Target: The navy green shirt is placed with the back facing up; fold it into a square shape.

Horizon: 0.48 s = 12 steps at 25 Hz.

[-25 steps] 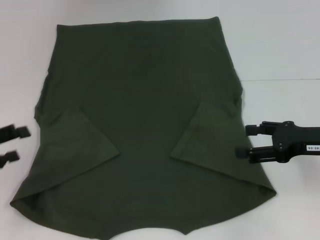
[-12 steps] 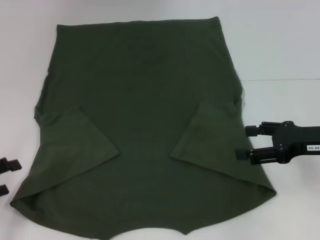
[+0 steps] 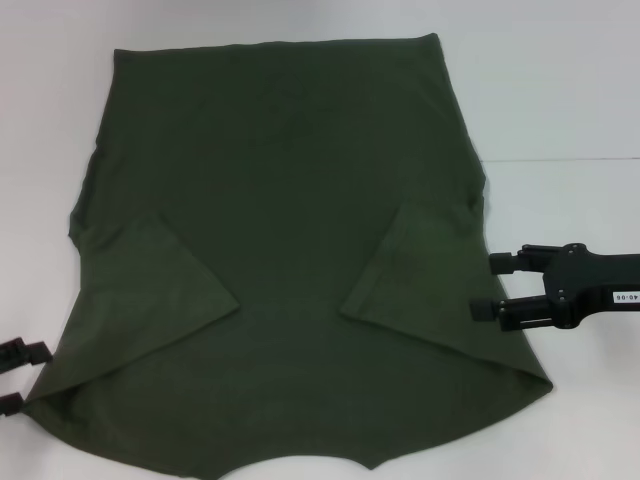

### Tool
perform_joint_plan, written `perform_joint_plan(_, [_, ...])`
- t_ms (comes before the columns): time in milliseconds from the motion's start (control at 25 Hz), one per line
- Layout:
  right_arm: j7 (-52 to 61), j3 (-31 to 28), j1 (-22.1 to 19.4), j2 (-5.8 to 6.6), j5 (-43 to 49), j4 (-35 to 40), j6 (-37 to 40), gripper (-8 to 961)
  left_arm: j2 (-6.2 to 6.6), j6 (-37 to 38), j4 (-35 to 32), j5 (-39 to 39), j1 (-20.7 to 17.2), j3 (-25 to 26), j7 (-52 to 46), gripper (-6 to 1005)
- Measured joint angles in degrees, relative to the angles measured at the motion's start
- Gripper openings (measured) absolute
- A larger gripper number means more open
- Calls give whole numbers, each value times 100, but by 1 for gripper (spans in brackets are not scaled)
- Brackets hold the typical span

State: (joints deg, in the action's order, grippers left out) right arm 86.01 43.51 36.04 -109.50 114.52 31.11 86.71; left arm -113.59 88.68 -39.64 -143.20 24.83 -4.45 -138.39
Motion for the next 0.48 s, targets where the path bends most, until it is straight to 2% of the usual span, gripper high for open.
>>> perform_joint_plan(480, [-31,0,4,-5,0,-54,-49,946,10,-55,176,-92,18,76,-52,937])
